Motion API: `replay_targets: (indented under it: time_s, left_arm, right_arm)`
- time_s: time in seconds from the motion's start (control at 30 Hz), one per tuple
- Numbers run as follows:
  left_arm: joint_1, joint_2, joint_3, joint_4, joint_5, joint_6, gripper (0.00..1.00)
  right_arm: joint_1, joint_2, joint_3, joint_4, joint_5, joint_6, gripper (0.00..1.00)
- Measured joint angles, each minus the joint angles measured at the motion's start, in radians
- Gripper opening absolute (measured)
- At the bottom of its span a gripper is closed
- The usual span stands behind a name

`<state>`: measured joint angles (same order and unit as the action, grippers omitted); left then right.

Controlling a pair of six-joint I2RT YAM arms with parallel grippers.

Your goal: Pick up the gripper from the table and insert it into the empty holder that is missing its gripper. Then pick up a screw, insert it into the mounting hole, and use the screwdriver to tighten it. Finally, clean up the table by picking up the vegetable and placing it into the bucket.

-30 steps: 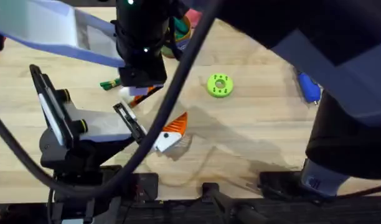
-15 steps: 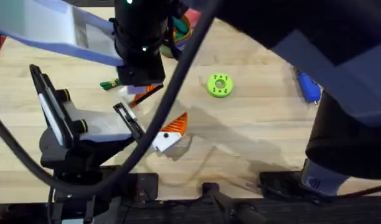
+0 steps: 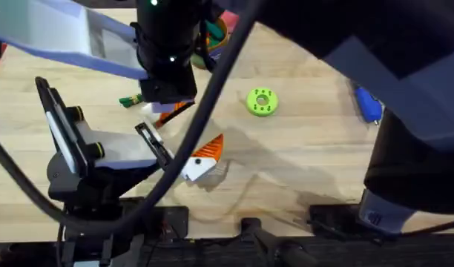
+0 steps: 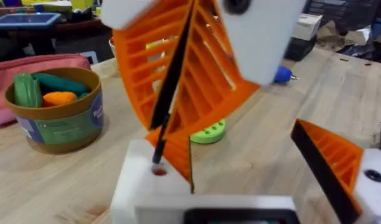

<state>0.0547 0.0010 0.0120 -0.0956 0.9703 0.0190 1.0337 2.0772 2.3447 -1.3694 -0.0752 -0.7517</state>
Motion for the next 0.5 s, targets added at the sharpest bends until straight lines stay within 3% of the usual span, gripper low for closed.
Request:
replay_targets:
  time_s: [0.5]
  left_arm:
    - [0.000,0.000,0.000,0.000,0.000,0.000,0.987]
  right_arm:
    - [0.009,0.000,0.000,-0.011,0.004,0.000,0.005]
